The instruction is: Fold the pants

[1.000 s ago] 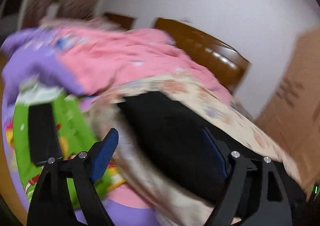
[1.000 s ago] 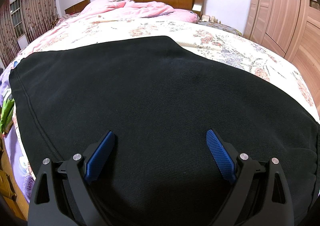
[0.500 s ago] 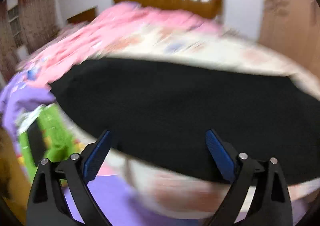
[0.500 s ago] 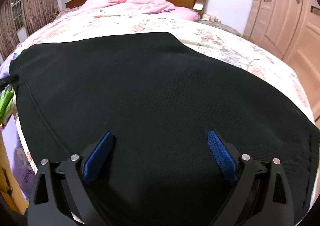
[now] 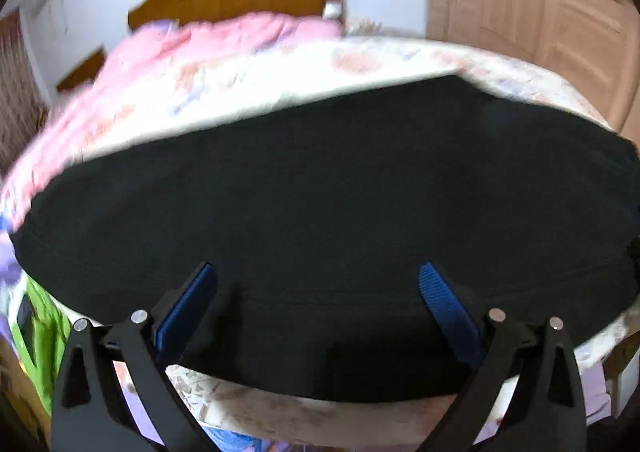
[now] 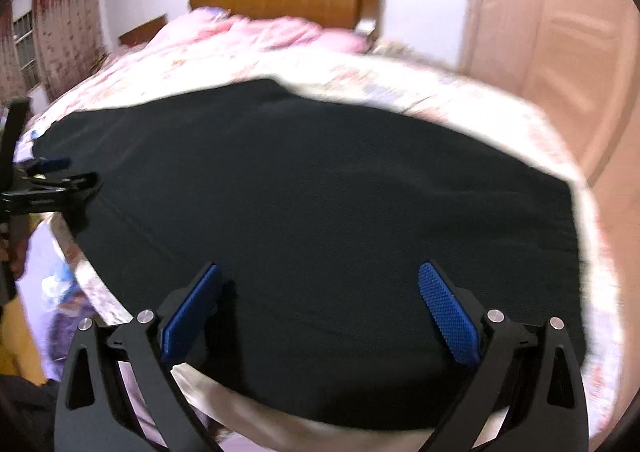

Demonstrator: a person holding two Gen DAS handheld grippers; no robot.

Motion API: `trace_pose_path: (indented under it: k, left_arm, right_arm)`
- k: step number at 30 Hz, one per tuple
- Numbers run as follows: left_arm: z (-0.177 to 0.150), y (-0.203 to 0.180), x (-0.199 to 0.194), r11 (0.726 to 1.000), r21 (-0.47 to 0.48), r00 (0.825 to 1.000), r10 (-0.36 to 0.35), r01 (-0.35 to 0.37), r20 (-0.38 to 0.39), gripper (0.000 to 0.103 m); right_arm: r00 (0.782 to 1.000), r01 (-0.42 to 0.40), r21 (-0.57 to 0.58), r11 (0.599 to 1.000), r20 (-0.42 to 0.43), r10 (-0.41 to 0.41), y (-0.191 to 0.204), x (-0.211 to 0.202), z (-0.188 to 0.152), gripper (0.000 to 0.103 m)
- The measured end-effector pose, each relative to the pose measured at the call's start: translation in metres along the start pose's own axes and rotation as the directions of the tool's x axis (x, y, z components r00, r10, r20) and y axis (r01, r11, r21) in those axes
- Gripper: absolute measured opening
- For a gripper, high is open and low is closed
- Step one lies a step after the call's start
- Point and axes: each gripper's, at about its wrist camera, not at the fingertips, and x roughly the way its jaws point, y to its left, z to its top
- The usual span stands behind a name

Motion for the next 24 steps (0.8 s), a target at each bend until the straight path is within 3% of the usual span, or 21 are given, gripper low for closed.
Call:
trace_pose_path:
  k: [3,5,7,9,11,13,16,19,22,24]
  left_arm:
    - [0.004,-0.037,-0.022,0.993,0.074,0.993,-0.094,0.089,0.066,0.101]
    - [0.001,-0.074,-0.016,0.979,0.181,0.993,-0.107,0.097,0.045,0.101]
    - [-0.005,-0.102,0.0,0.962,0.257,0.996,-0.091,0.091,-0.011,0.101]
    - [-0.008,-0.11,0.001,0.965,0.251,0.997,-0.075,0.074,-0.003,0.101]
    - [-0.001,-0.112,-0.001,0.965,0.235,0.993,-0.113,0.118,-0.036,0.101]
    - [0.007,-0.121,-0.018,0.959,0.254,0.991,-0.133,0.128,0.002,0.101]
    - [0.039,-0.138,-0.023,0.941,0.314,0.987,-0.148,0.123,0.058,0.101]
    - [0.098,-0.161,0.002,0.937,0.313,0.981,-0.185,0.156,0.063,0.101]
    - [0.147,-0.164,0.063,0.944,0.236,0.972,-0.229,0.233,-0.045,0.101]
    - [0.162,-0.161,0.093,0.945,0.186,0.962,-0.258,0.27,-0.083,0.101]
  right_arm:
    - [0.999,0.038,0.064,0.997,-0.021,-0.037,-0.03,-0.001,-0.019,0.096]
    - [1.0,-0.018,0.033,0.999,0.018,0.017,-0.039,-0.004,-0.032,0.094]
    - [1.0,0.004,-0.048,0.999,0.026,-0.002,-0.034,-0.007,-0.04,0.094]
    - [1.0,-0.01,-0.048,0.999,0.028,0.011,-0.037,-0.01,-0.042,0.094]
    - [1.0,-0.014,-0.061,0.998,0.025,0.016,-0.036,-0.011,-0.041,0.094]
    - [1.0,-0.023,-0.03,0.999,0.013,0.024,-0.038,-0.018,-0.035,0.094]
    - [0.997,-0.036,0.028,0.999,0.073,0.034,-0.048,-0.037,-0.013,0.095]
    - [0.991,0.076,0.004,0.997,0.114,-0.076,-0.061,-0.038,0.027,0.096]
    - [0.997,0.071,0.011,0.997,-0.013,-0.071,-0.082,0.01,0.069,0.096]
    - [0.993,0.072,0.022,0.997,-0.094,-0.07,-0.089,0.045,0.085,0.096]
